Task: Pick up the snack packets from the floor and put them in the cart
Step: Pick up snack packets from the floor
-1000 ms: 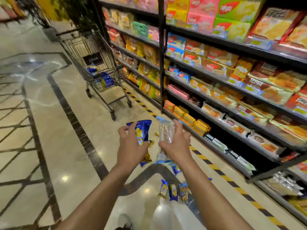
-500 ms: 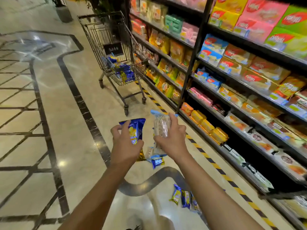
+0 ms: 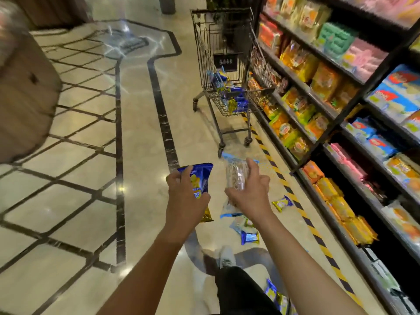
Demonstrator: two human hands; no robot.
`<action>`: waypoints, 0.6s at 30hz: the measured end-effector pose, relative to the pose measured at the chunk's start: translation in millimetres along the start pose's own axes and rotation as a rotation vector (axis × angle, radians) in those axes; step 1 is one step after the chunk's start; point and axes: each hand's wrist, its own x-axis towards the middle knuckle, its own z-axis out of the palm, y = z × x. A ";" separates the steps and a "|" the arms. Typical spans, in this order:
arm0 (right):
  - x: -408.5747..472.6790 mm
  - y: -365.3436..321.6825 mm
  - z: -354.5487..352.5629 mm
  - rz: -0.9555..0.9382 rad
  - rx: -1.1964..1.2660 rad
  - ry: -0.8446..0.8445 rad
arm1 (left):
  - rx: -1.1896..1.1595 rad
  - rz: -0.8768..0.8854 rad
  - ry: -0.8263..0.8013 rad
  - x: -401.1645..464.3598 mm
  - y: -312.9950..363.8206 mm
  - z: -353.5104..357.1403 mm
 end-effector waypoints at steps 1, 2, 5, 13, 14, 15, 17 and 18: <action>10.3 -3.0 7.9 -0.003 0.006 -0.017 | -0.001 -0.020 0.015 7.9 -5.2 -3.1; 22.1 -5.8 16.4 -0.007 0.009 -0.036 | 0.004 -0.043 0.034 17.4 -10.2 -5.9; 59.7 -14.2 38.7 -0.011 0.016 -0.101 | 0.034 -0.075 0.092 49.3 -21.2 -11.5; 179.7 -54.6 72.9 -0.096 0.056 -0.243 | 0.112 -0.190 0.254 148.0 -10.8 -18.8; 194.9 -59.2 75.4 -0.113 0.050 -0.255 | 0.109 -0.203 0.271 159.2 -7.7 -19.3; 208.7 -63.6 77.4 -0.128 0.041 -0.266 | 0.099 -0.210 0.284 169.7 -5.4 -19.8; 233.4 -72.8 82.2 -0.153 0.026 -0.290 | 0.068 -0.216 0.310 190.4 -1.6 -20.6; 244.6 -77.4 85.0 -0.161 0.022 -0.305 | 0.063 -0.223 0.322 201.2 0.5 -21.2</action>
